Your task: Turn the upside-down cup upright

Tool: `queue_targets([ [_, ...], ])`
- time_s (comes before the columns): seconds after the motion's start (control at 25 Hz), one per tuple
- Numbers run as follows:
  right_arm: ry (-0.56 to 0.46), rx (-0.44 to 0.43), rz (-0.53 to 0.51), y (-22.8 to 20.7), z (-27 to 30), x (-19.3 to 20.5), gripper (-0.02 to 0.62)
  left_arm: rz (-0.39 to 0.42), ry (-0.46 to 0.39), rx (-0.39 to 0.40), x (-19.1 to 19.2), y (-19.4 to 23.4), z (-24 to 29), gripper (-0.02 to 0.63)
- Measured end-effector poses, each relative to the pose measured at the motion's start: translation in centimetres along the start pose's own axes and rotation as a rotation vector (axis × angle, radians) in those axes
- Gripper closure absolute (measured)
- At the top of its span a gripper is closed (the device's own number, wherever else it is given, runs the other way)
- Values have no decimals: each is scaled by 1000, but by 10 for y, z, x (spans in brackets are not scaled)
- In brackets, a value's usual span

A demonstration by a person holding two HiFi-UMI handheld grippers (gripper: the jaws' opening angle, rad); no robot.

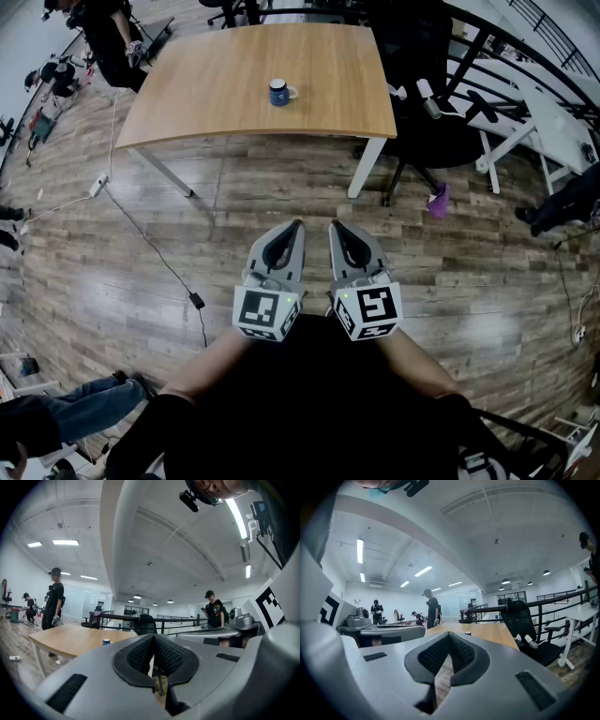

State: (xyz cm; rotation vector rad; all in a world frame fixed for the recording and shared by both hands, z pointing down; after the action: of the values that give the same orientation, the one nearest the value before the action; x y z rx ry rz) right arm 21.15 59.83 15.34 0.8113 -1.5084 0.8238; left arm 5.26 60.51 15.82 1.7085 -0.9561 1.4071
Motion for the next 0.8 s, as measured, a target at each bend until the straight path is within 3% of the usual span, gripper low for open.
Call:
queue_targets([
  [0.44,5,25,4,44,29,11,581,3,-3,26,-2,50,-21,598],
  [0.64,7,51,93,76,51,21,581,-6,-8,46,-6,91,-43,598],
  [0.8,29,82,79,90,64,30,581,-38,0,44,1,117,-49,598],
])
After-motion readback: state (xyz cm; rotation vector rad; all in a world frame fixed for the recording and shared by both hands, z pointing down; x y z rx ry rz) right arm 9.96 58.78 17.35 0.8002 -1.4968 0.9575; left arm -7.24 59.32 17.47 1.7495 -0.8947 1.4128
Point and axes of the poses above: the fingertips, and each gripper's own axes: z forward along the fingers, y to its left, x out of its underside, the point moved 10 cm from there along -z, backward along the fingers, and after that the axes turned 12 degrees about -y, right-handed, at the moved point
